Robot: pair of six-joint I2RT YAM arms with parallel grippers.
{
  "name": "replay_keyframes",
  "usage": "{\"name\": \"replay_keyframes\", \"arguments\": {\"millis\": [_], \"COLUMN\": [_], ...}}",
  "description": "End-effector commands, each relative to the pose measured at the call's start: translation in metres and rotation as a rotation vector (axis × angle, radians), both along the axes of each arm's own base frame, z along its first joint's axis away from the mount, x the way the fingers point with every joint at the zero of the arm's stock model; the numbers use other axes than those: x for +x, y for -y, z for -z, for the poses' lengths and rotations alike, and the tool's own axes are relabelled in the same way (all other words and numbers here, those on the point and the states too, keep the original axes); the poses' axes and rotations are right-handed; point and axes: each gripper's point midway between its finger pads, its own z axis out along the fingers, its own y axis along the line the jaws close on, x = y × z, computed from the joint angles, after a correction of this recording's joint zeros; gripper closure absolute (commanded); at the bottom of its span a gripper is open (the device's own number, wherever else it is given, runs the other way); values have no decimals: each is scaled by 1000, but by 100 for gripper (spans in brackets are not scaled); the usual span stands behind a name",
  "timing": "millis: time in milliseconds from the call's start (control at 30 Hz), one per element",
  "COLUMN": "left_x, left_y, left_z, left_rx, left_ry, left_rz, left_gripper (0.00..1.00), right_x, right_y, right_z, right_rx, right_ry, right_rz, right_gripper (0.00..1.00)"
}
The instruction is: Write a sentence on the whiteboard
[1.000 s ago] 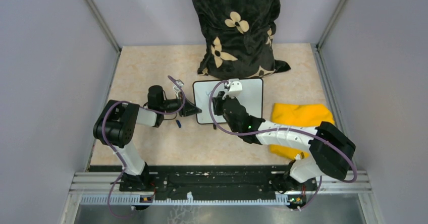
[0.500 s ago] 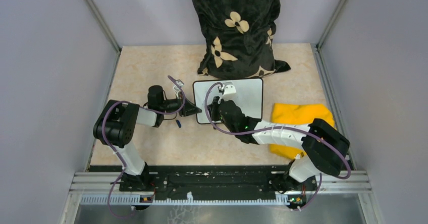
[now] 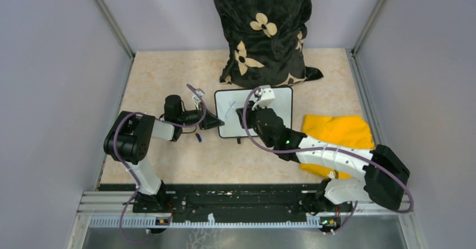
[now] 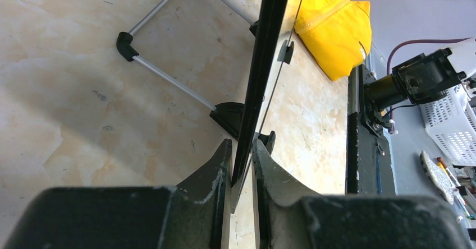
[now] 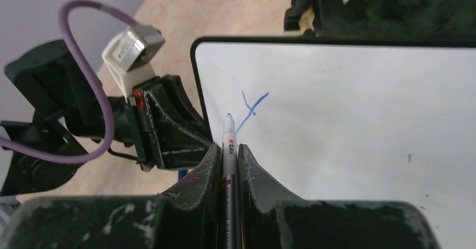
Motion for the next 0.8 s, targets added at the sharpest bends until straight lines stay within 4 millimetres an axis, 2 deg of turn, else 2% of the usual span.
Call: {"name": "replay_keyframes", "arguments": {"millis": [0, 767], "left_x": [2, 2], "left_y": [2, 1], "left_z": [2, 2], "left_rx": [7, 9], "left_ry": [13, 12], "left_rz": [9, 9], "left_gripper": [79, 79], "right_x": [11, 30], "right_y": [25, 7], "right_z": [-30, -18], "right_rx": [-14, -69], "right_ry": [99, 92], "right_rz": [92, 106], "right_gripper": [100, 100]}}
